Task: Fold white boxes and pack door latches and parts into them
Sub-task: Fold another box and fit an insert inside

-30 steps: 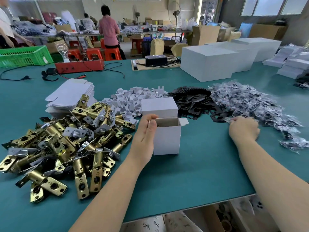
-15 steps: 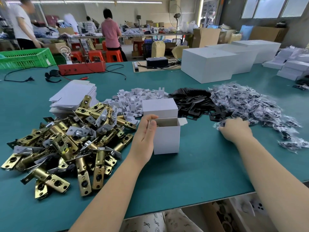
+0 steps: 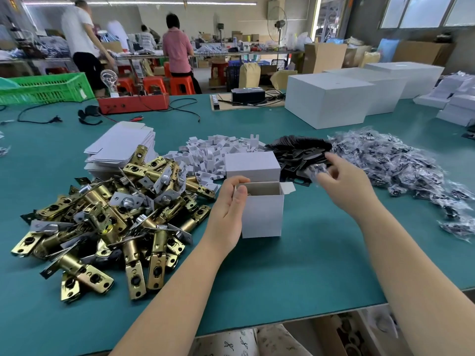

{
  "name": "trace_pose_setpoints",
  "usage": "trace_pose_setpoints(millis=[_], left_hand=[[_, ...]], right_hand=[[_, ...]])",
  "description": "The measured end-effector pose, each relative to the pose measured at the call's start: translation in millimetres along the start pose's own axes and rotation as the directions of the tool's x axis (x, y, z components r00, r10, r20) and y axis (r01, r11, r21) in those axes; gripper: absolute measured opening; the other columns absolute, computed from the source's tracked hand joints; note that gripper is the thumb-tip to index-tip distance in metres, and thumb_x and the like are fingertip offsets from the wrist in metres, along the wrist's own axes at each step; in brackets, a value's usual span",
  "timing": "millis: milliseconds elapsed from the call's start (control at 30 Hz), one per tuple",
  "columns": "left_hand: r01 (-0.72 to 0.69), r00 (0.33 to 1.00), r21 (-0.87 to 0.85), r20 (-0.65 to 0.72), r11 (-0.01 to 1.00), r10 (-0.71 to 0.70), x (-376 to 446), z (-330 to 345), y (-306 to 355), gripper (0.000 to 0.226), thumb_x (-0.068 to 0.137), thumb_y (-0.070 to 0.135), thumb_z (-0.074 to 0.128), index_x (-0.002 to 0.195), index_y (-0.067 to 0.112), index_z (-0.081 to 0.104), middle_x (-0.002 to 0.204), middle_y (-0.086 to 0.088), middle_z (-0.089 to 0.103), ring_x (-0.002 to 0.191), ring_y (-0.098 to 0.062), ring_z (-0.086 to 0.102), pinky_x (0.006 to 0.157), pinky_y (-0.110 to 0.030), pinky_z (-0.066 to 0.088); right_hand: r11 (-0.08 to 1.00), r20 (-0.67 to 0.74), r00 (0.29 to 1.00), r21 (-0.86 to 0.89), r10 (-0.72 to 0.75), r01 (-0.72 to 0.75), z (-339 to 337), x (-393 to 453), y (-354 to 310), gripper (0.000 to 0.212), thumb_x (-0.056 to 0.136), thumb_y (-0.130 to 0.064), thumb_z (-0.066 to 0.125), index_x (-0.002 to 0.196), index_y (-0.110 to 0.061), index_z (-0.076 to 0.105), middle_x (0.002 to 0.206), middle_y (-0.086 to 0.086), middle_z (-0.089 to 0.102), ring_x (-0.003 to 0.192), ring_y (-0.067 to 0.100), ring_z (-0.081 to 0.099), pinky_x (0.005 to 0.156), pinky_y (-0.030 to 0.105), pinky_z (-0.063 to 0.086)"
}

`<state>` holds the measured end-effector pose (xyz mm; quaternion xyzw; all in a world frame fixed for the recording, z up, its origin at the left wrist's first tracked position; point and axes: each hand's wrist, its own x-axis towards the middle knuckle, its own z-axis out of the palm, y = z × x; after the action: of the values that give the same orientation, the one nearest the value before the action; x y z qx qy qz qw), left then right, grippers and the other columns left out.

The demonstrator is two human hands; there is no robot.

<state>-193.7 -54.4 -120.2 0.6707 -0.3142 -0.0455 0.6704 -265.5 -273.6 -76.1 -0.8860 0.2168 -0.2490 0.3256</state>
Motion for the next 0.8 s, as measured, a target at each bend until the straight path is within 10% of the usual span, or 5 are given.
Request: trace_pose_setpoints(millis=[100, 267, 667, 800], left_hand=[[0.004, 1.0, 0.013, -0.003, 1.0, -0.004, 0, -1, -1, 0.024, 0.094, 0.044, 0.034, 0.108, 0.035, 0.051, 0.092, 0.025, 0.056, 0.09, -0.003, 0.051, 0.083, -0.019, 0.041], [0.008, 1.0, 0.004, 0.0, 1.0, -0.008, 0, -1, -1, 0.022, 0.093, 0.044, 0.037, 0.107, 0.035, 0.052, 0.095, 0.016, 0.057, 0.09, -0.008, 0.051, 0.081, -0.03, 0.04], [-0.007, 0.999, 0.022, 0.053, 1.0, 0.006, 1, -1, 0, 0.023, 0.094, 0.044, 0.034, 0.109, 0.037, 0.051, 0.093, 0.03, 0.06, 0.089, 0.005, 0.053, 0.079, -0.015, 0.041], [0.001, 0.998, 0.006, 0.056, 1.0, -0.001, 1, -1, -1, 0.024, 0.095, 0.044, 0.035, 0.11, 0.037, 0.052, 0.102, 0.024, 0.063, 0.099, -0.002, 0.055, 0.085, -0.02, 0.042]], right_hand=[[0.946, 0.041, 0.99, 0.303, -0.132, 0.114, -4, -10, -42, 0.03, 0.075, -0.027, 0.057, 0.097, -0.048, 0.062, 0.069, -0.014, 0.056, 0.073, 0.024, 0.062, 0.06, 0.027, 0.046], [0.84, 0.088, 0.967, 0.519, -0.239, 0.16, 3, -23, -85, 0.019, 0.069, -0.018, 0.06, 0.082, -0.033, 0.065, 0.062, -0.01, 0.062, 0.061, 0.013, 0.058, 0.06, 0.029, 0.048], [0.939, 0.072, 0.937, -0.021, -0.34, 0.343, 12, -32, -79, 0.016, 0.075, -0.017, 0.072, 0.078, -0.025, 0.059, 0.07, -0.014, 0.055, 0.063, 0.003, 0.047, 0.057, 0.013, 0.034], [0.898, 0.119, 0.907, -0.137, -0.404, 0.418, 15, -35, -79, 0.008, 0.077, -0.018, 0.07, 0.078, -0.024, 0.067, 0.078, -0.008, 0.058, 0.075, 0.014, 0.047, 0.067, 0.026, 0.036]])
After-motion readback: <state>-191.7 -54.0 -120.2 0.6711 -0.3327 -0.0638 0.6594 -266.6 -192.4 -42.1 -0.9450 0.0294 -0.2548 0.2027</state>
